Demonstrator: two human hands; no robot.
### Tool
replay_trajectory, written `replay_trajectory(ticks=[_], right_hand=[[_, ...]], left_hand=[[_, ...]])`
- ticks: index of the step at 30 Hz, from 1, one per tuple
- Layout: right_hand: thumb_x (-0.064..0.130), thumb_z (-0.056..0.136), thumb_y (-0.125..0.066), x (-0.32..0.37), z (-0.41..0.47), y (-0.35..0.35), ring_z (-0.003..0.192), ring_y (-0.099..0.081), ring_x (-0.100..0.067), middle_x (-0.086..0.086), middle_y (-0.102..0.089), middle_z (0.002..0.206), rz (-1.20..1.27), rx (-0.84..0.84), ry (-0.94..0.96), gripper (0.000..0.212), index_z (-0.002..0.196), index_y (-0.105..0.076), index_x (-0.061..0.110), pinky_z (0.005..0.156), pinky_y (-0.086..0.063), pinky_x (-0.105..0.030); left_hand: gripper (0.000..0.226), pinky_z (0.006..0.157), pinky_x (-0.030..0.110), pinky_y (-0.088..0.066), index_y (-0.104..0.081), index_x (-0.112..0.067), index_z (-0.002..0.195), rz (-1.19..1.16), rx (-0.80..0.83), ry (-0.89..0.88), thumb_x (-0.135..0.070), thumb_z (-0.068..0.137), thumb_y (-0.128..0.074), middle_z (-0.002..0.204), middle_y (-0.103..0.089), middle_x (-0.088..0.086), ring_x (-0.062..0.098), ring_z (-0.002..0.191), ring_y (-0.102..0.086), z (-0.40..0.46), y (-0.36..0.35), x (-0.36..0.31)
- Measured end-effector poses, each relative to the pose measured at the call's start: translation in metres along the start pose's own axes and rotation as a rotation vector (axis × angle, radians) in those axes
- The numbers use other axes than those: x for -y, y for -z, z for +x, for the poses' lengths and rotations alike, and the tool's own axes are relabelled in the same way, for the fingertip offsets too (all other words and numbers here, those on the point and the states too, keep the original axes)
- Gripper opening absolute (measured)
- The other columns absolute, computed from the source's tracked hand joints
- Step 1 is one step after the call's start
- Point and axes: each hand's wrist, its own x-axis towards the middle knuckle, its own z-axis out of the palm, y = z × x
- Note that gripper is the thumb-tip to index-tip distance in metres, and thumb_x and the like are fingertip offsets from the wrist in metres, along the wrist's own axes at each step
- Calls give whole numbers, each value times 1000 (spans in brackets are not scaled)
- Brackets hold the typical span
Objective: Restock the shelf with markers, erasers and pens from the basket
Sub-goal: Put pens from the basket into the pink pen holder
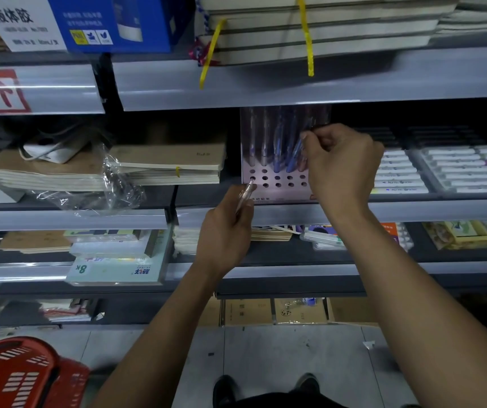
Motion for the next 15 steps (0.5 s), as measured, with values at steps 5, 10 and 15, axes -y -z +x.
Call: replay_trajectory(ticks=[5, 10, 15], right_hand=[[26, 93, -71, 2, 9, -6, 52, -57, -11, 0, -72, 66, -110, 95, 2, 20, 80, -80, 14, 50, -33, -13], [30, 96, -72, -3, 6, -10, 63, -68, -13, 1, -76, 76, -103, 162, -23, 16, 92, -82, 18, 64, -57, -28], [31, 96, -71, -6, -5, -4, 64, -68, -10, 4, -77, 79, -36, 128, -7, 17, 97, -81, 16, 60, -49, -18]], left_hand=[[27, 52, 31, -43, -56, -42, 129, 5, -9, 19, -39, 108, -40, 73, -60, -13, 12, 59, -55, -1, -1, 1], [25, 51, 26, -42, -58, -40, 129, -29, 5, 39, -33, 110, -43, 74, -60, -10, 8, 56, -52, 0, 1, -3], [9, 47, 19, -34, -50, -15, 108, -457, 28, 229, -8, 108, -43, 68, -45, -10, 9, 55, -37, -3, 3, -18]])
